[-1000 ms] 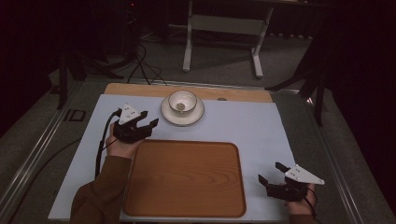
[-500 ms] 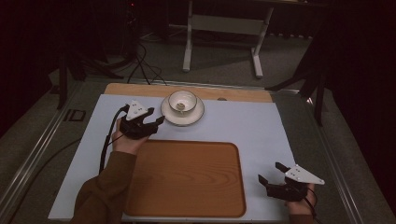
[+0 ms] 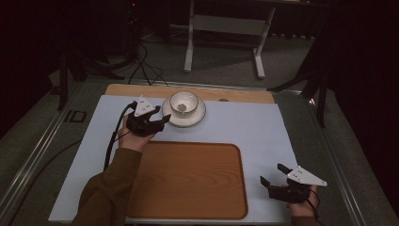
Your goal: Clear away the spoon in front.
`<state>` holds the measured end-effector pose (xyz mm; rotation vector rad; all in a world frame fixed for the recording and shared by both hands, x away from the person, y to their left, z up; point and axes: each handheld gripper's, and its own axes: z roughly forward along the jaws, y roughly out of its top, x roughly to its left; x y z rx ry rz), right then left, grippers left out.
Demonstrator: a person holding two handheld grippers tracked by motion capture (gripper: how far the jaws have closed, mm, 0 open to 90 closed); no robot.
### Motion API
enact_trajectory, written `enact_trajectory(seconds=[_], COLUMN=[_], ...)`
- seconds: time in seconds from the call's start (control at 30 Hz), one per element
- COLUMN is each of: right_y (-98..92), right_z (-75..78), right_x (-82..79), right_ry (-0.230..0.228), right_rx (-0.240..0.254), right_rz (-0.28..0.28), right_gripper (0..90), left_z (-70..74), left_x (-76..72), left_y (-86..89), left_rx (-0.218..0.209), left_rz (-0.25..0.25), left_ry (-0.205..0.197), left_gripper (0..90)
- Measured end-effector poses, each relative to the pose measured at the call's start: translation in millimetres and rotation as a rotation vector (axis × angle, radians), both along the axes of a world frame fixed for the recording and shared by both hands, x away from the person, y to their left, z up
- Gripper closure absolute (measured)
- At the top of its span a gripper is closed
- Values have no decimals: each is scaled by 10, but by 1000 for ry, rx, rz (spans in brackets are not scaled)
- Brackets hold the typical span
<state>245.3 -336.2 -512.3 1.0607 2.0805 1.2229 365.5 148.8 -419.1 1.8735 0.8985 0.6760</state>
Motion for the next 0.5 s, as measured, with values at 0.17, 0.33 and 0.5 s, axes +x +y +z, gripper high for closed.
enact_trajectory(seconds=[0.17, 0.33, 0.5], right_y=[2, 1, 0], right_z=[-2, -2, -2], right_x=[2, 3, 2], right_ry=[2, 1, 1], right_rx=[-1, -1, 1], right_rz=[0, 1, 1], right_gripper=[140, 140, 140], left_z=[-5, 7, 15], left_x=[71, 118, 159], left_y=[-55, -113, -169], left_rx=[-2, 6, 18], left_rz=[-7, -21, -35], left_ry=[5, 7, 8], left_gripper=[474, 474, 474])
